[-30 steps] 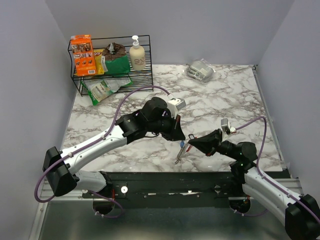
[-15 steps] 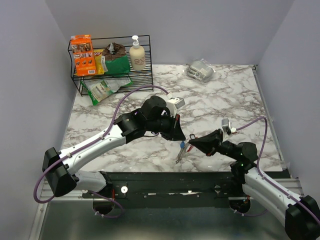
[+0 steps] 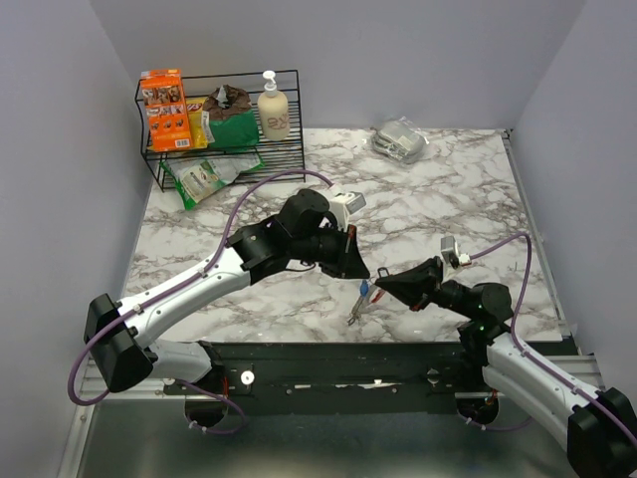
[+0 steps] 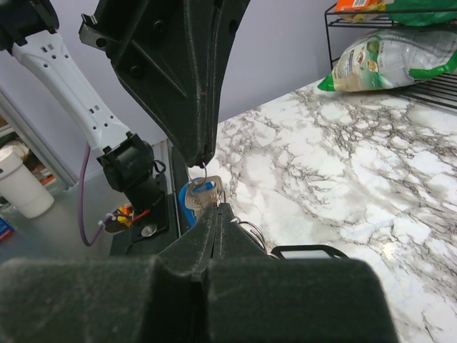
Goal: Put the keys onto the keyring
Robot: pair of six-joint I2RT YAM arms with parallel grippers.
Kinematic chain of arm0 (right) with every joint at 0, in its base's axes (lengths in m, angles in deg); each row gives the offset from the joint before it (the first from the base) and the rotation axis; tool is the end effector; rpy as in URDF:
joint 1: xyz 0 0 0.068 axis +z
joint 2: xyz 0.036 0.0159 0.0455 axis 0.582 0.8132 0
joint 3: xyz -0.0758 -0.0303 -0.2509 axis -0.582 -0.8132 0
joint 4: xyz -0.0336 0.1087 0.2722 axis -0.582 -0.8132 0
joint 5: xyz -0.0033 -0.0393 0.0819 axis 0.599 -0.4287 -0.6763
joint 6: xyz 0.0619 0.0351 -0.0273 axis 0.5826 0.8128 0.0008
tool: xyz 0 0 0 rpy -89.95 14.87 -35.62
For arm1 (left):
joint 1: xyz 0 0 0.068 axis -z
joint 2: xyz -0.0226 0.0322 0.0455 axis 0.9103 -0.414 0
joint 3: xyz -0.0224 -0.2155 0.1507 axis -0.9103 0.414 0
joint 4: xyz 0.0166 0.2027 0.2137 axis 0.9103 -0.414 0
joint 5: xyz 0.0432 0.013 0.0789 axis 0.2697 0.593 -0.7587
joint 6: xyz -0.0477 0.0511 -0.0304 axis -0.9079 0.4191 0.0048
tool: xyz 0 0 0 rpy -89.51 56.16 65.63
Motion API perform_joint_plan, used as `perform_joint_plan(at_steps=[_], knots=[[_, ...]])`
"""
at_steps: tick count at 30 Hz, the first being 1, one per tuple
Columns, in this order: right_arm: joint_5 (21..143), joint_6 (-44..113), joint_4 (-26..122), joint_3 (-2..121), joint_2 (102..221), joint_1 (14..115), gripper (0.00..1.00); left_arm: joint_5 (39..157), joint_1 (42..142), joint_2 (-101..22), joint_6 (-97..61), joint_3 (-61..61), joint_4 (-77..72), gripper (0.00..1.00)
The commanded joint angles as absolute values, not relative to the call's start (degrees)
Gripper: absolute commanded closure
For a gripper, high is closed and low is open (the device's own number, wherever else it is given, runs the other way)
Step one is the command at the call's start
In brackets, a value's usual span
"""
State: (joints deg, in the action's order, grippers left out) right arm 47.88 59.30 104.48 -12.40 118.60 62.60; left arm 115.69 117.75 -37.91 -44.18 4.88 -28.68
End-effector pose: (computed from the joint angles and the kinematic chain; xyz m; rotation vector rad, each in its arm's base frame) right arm 0.1581 0.1292 0.2056 -0.6431 1.2686 1.2994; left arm 0.1916 -0.2935 0.3179 0.6140 2.3042 -1.3348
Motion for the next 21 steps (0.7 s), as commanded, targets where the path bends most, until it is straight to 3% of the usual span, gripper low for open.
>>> perform_joint_plan(at_steps=[1, 21], knots=[[49.1, 58.6, 107.0, -12.9, 117.9, 62.8, 0.99, 116.0, 117.2, -37.6, -45.1, 6.4, -28.9, 1.00], [48.7, 58.7, 107.8, -13.2, 118.7, 62.8, 1.00, 118.2, 117.1, -38.6, -47.7, 9.1, -22.8, 1.00]])
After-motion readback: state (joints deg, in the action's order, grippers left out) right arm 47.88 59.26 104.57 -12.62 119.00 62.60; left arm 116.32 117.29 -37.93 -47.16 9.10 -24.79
